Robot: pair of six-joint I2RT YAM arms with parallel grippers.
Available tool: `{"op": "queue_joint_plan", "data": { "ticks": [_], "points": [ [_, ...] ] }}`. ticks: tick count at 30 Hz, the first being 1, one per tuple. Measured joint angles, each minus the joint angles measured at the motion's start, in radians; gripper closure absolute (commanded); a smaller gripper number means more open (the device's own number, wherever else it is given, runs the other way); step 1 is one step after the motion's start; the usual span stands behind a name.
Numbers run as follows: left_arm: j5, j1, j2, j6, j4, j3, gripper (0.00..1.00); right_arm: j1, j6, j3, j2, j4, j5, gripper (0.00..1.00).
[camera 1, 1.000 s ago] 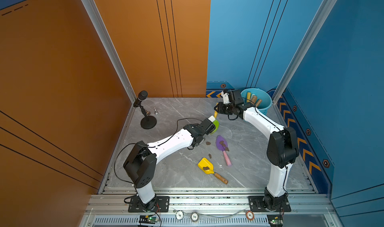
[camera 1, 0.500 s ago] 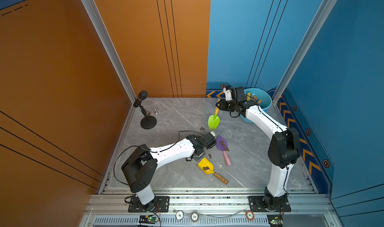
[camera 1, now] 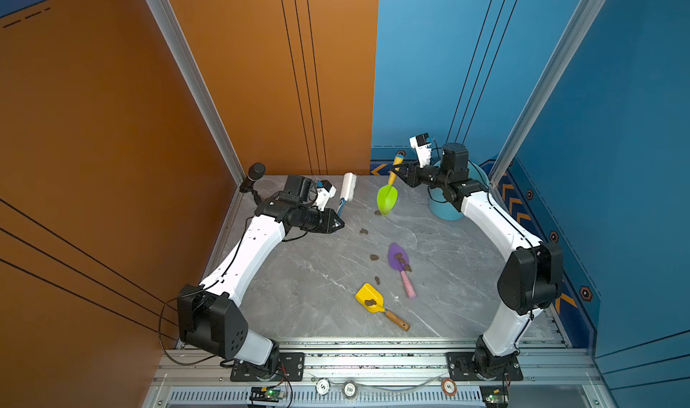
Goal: Brush the soil off the hand trowel and place it into the bucket
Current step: Brush off the soil from the hand trowel.
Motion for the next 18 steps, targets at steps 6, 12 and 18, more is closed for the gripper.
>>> {"op": "queue_joint_plan", "data": {
  "ticks": [6,12,18],
  "points": [
    [0.212,0.018,0.034,0.021,-0.054,0.015,1.00,0.004,-0.018,0.064,-0.005,0.033,-0.201,0.95],
    [0.349,0.002,0.034,0.039,-0.074,0.023,1.00,0.027,-0.016,0.068,-0.017,0.059,-0.289,0.95],
    [0.456,-0.041,0.034,0.060,-0.072,0.000,1.00,0.040,0.075,0.068,-0.018,0.177,-0.348,0.95]
  ]
}}
